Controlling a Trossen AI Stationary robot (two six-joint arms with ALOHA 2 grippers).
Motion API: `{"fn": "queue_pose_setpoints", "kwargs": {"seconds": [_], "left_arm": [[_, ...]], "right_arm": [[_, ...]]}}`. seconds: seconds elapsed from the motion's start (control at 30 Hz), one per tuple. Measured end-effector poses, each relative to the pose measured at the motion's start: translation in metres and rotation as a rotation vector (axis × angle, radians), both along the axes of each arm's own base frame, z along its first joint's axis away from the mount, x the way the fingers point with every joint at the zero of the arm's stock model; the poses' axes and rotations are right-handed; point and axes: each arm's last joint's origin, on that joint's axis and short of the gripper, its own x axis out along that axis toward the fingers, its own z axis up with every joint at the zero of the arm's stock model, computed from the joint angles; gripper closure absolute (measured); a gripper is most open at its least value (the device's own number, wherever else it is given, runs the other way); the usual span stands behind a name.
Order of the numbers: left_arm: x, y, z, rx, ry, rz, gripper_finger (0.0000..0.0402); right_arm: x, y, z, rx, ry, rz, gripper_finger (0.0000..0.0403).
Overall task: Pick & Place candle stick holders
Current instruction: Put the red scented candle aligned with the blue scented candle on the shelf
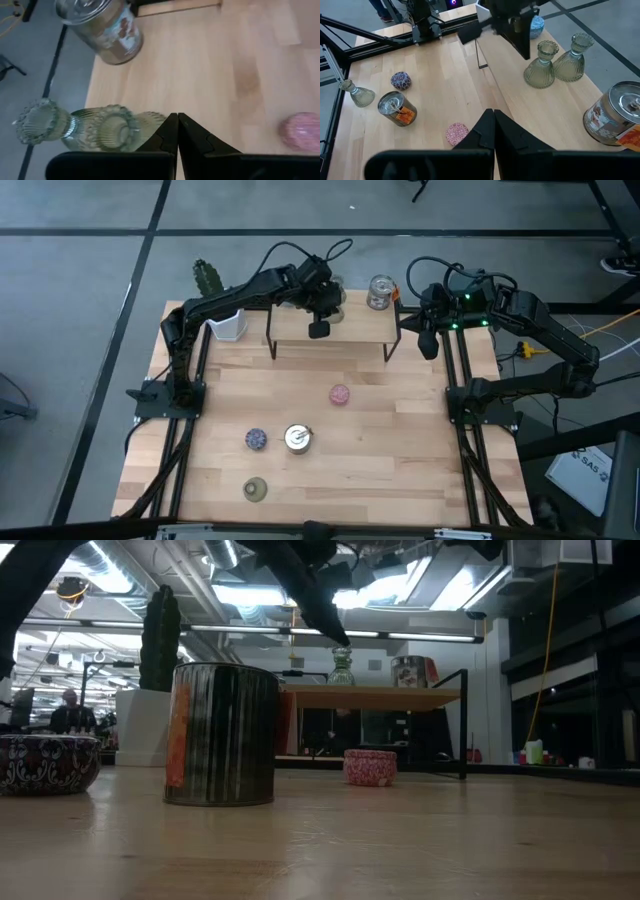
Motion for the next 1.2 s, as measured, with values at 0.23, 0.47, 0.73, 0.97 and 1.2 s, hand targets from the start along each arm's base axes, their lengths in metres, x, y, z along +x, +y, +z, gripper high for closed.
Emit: {"fn": "queue_pose_setpoints", "kwargs": {"seconds": [0.23, 0.47, 0.73, 0.97, 1.2], "left_arm": [[-0.017, -0.015, 0.023, -0.121, -0.059, -0.080, 0.0400], [-0.037, -0.026, 0.043, -0.189, -0.097, -0.072, 0.0400], [-0.057, -0.055, 0.018, -0.251, -0.074, -0.040, 0.0400], [-0.085, -0.090, 0.010, -0.187, -0.076, 0.008, 0.0400], [-0.113, -0.123, 0.004, -0.167, -0.064, -0.001, 0.0400]], "right_arm": [[0.000, 0.000, 0.000, -0.006, 0.001, 0.005, 0.0402], [0.000, 0.000, 0.000, -0.006, 0.001, 0.005, 0.0402], [0.000, 0.000, 0.000, -0.021, 0.004, 0.017, 0.0402], [0.000, 0.000, 0.000, -0.022, 0.004, 0.016, 0.0402], [0.000, 0.000, 0.000, -0.022, 0.003, 0.016, 0.0402]]}}
